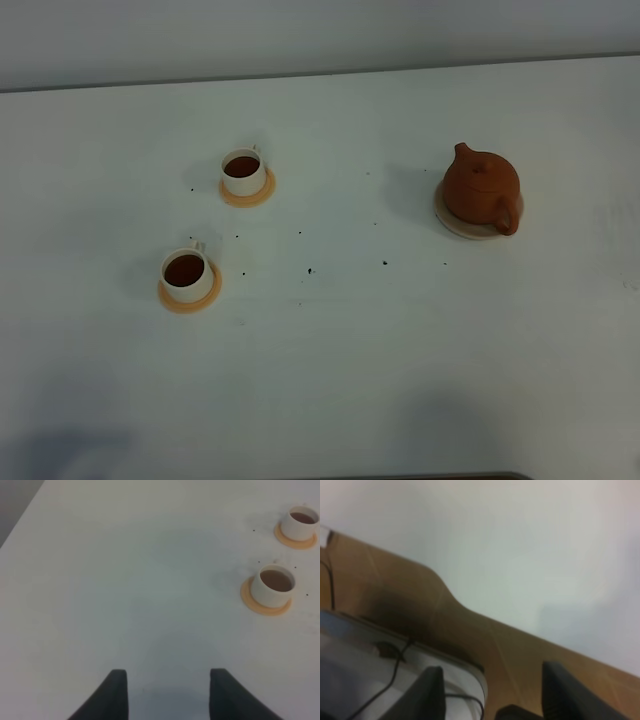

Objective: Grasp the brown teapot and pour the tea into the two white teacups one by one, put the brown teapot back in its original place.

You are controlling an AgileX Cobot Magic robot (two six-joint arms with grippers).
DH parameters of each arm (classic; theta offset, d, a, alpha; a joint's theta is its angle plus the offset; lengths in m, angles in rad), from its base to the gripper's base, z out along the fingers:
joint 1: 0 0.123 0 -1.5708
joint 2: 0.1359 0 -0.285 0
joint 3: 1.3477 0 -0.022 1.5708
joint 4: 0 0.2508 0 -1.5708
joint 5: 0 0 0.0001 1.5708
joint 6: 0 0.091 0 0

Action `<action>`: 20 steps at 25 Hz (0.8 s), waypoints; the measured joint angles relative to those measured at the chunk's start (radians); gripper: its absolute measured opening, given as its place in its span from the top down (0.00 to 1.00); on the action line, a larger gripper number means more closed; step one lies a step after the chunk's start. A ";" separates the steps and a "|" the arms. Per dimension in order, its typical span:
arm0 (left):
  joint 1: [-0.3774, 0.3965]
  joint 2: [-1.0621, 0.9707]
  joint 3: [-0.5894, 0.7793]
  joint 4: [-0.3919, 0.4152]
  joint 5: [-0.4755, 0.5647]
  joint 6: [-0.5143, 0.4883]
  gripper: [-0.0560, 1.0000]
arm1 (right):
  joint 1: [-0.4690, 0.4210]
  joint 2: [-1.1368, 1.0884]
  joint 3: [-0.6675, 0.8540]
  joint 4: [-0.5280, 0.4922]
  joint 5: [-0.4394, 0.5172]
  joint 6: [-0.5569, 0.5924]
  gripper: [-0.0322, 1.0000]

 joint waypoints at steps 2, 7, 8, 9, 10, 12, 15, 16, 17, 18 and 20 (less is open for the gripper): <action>0.000 0.000 0.000 0.000 0.000 0.000 0.59 | 0.000 -0.042 0.001 0.006 0.001 0.000 0.56; 0.000 0.000 0.000 0.000 0.000 0.000 0.59 | 0.000 -0.135 0.001 0.007 0.002 0.000 0.56; 0.000 0.000 0.000 0.000 0.000 0.000 0.59 | 0.000 -0.146 0.001 0.007 0.002 0.000 0.56; 0.000 0.000 0.000 0.000 0.000 0.000 0.59 | 0.000 -0.154 0.001 0.007 0.002 0.000 0.56; 0.000 0.000 0.000 0.000 0.000 0.000 0.59 | 0.000 -0.160 0.001 0.007 0.002 0.000 0.56; 0.000 0.000 0.000 0.000 0.000 0.000 0.59 | 0.000 -0.163 0.001 0.007 0.002 0.000 0.56; 0.000 0.000 0.000 0.000 0.000 0.000 0.59 | 0.000 -0.163 0.001 0.007 0.002 0.000 0.56; 0.000 0.000 0.000 0.000 0.000 0.000 0.59 | 0.000 -0.163 0.001 0.007 0.002 0.000 0.56; 0.000 0.000 0.000 0.000 0.000 0.000 0.59 | 0.000 -0.163 0.001 0.007 0.002 0.000 0.56; 0.000 0.000 0.000 0.000 0.000 0.000 0.59 | 0.000 -0.163 0.001 0.007 -0.002 0.000 0.56; 0.000 0.000 0.000 0.000 0.000 0.000 0.59 | 0.000 -0.163 0.001 0.005 -0.023 0.000 0.56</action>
